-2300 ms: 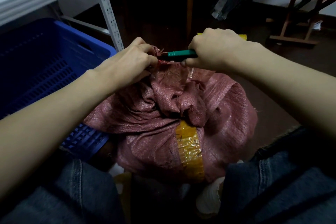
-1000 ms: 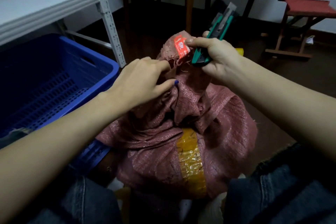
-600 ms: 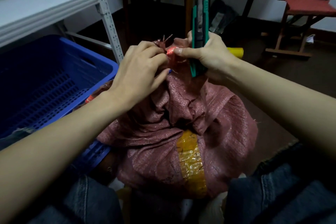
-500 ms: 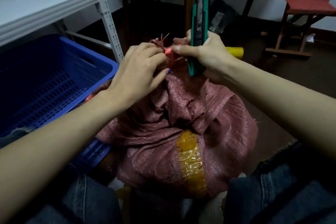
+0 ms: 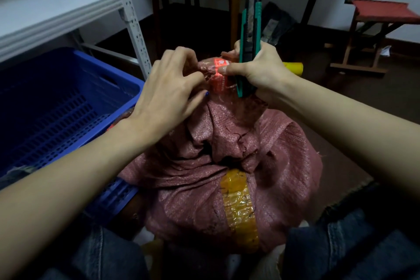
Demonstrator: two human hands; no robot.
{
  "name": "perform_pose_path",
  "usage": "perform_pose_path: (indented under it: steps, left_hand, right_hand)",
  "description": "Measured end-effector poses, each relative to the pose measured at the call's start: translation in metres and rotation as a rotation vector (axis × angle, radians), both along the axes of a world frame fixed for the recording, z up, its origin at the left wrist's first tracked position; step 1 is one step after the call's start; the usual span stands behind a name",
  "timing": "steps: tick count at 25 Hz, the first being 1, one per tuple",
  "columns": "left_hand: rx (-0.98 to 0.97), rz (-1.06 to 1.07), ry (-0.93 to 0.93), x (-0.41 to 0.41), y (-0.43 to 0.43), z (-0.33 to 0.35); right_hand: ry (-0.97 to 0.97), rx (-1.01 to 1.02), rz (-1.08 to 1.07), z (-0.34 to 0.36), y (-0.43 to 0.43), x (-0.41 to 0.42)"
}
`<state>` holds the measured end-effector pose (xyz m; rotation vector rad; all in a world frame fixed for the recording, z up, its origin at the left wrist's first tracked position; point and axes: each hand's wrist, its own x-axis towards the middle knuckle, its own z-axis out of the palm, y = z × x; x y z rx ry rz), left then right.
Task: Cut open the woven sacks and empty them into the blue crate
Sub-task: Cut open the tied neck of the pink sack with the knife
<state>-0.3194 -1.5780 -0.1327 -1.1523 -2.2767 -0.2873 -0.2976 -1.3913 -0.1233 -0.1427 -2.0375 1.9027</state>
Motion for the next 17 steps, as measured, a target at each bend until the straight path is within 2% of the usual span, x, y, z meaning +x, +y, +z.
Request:
perform_pose_path:
  steps: [4,5,9,11,13,17]
  left_hand:
    - [-0.052,-0.044,-0.106,-0.008,-0.002,-0.002]
    - [-0.016,-0.064,-0.167,-0.008,-0.001,-0.003]
    - [0.427,0.048,-0.75,0.001,0.007,0.005]
    - [0.514,0.109,-0.801,-0.004,0.01,0.004]
    - [0.551,0.077,-0.829,-0.01,0.008,0.002]
    - [0.461,-0.074,-0.823,-0.016,0.007,-0.001]
  right_hand:
    - [-0.013,0.068,0.037,0.0,0.002,0.004]
    - [-0.015,0.098,0.048,0.001,0.003,0.004]
    - [-0.031,0.205,0.054,0.0,0.003,0.007]
    - [-0.035,0.239,0.056,0.0,0.002,0.009]
    - [-0.038,0.244,0.069,0.001,0.0,0.009]
    - [-0.046,0.239,0.054,0.0,0.0,0.01]
